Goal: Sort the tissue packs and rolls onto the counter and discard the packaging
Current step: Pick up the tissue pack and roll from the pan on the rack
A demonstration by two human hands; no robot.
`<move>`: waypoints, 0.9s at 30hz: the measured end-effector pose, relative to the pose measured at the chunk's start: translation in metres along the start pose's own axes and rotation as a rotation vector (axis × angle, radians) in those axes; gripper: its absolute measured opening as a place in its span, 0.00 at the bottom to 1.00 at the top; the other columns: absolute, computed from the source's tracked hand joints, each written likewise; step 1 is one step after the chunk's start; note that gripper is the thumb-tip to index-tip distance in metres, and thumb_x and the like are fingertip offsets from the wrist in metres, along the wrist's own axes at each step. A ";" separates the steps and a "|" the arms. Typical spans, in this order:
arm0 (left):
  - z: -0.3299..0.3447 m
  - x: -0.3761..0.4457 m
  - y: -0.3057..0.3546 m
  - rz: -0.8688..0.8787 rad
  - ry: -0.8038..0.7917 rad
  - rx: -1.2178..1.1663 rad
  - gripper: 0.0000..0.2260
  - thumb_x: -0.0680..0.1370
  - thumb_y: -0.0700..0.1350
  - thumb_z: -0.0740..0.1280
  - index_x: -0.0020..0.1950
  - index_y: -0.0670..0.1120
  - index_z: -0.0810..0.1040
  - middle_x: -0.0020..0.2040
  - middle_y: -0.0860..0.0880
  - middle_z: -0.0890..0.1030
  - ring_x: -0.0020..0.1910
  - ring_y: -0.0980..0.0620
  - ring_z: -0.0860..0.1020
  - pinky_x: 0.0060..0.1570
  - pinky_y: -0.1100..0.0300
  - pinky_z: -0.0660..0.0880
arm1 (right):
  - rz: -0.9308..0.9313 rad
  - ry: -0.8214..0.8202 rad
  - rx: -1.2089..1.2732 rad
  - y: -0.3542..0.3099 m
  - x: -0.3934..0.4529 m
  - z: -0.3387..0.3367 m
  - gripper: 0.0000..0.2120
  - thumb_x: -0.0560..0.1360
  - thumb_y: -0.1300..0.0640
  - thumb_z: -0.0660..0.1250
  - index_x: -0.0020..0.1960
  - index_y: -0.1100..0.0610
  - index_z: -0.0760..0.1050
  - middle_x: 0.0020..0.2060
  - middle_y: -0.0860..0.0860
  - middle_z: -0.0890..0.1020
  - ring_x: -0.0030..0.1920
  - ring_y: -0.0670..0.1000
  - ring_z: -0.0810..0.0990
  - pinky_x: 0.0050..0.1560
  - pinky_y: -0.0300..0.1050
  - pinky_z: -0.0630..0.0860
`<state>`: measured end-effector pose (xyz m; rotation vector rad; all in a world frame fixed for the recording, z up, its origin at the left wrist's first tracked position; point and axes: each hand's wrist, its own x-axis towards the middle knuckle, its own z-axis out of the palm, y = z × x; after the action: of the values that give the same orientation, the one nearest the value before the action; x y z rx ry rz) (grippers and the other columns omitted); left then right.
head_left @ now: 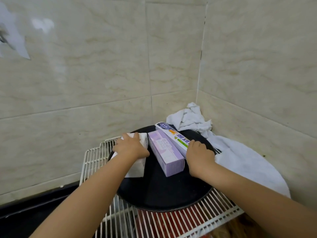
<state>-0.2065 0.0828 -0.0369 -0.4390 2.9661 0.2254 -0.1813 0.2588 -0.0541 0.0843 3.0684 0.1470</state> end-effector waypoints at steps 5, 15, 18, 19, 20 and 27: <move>-0.007 0.009 -0.018 0.033 -0.086 -0.020 0.43 0.66 0.62 0.70 0.75 0.63 0.50 0.73 0.40 0.60 0.71 0.39 0.63 0.67 0.47 0.68 | -0.023 0.078 -0.072 0.009 0.006 0.004 0.34 0.70 0.57 0.70 0.68 0.63 0.57 0.64 0.57 0.66 0.64 0.55 0.66 0.59 0.47 0.70; -0.008 -0.008 -0.012 0.041 0.037 -0.090 0.37 0.66 0.51 0.71 0.72 0.53 0.59 0.63 0.39 0.71 0.63 0.39 0.71 0.58 0.49 0.75 | -0.103 0.145 0.119 0.033 0.009 -0.018 0.22 0.69 0.55 0.67 0.60 0.61 0.67 0.59 0.58 0.73 0.58 0.57 0.73 0.46 0.45 0.69; -0.016 -0.016 -0.012 0.016 0.139 -0.070 0.36 0.67 0.51 0.70 0.71 0.52 0.58 0.61 0.39 0.71 0.62 0.39 0.70 0.57 0.51 0.73 | -0.173 0.218 0.230 0.036 0.009 -0.032 0.17 0.69 0.52 0.67 0.52 0.60 0.69 0.53 0.56 0.76 0.46 0.55 0.75 0.33 0.40 0.64; -0.022 -0.019 -0.015 0.006 0.171 -0.084 0.36 0.68 0.52 0.70 0.71 0.51 0.58 0.60 0.39 0.72 0.62 0.39 0.70 0.57 0.52 0.72 | -0.207 0.241 0.272 0.033 0.010 -0.038 0.15 0.68 0.51 0.67 0.49 0.58 0.68 0.50 0.56 0.77 0.42 0.53 0.73 0.28 0.40 0.61; -0.028 -0.023 -0.019 -0.005 0.199 -0.101 0.36 0.68 0.52 0.70 0.71 0.51 0.58 0.60 0.38 0.72 0.61 0.39 0.70 0.56 0.53 0.72 | -0.247 0.257 0.320 0.029 0.009 -0.045 0.14 0.68 0.50 0.67 0.45 0.56 0.66 0.47 0.55 0.77 0.39 0.52 0.71 0.25 0.40 0.58; -0.057 -0.077 -0.109 -0.200 0.352 -0.176 0.38 0.67 0.53 0.71 0.73 0.52 0.57 0.58 0.38 0.74 0.58 0.38 0.73 0.46 0.56 0.69 | -0.611 0.199 0.537 -0.056 -0.026 -0.077 0.16 0.67 0.48 0.68 0.47 0.58 0.73 0.39 0.53 0.75 0.36 0.56 0.72 0.28 0.43 0.62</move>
<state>-0.1078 -0.0087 0.0169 -0.8753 3.2204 0.4288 -0.1640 0.1947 0.0184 -0.8697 3.0528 -0.7315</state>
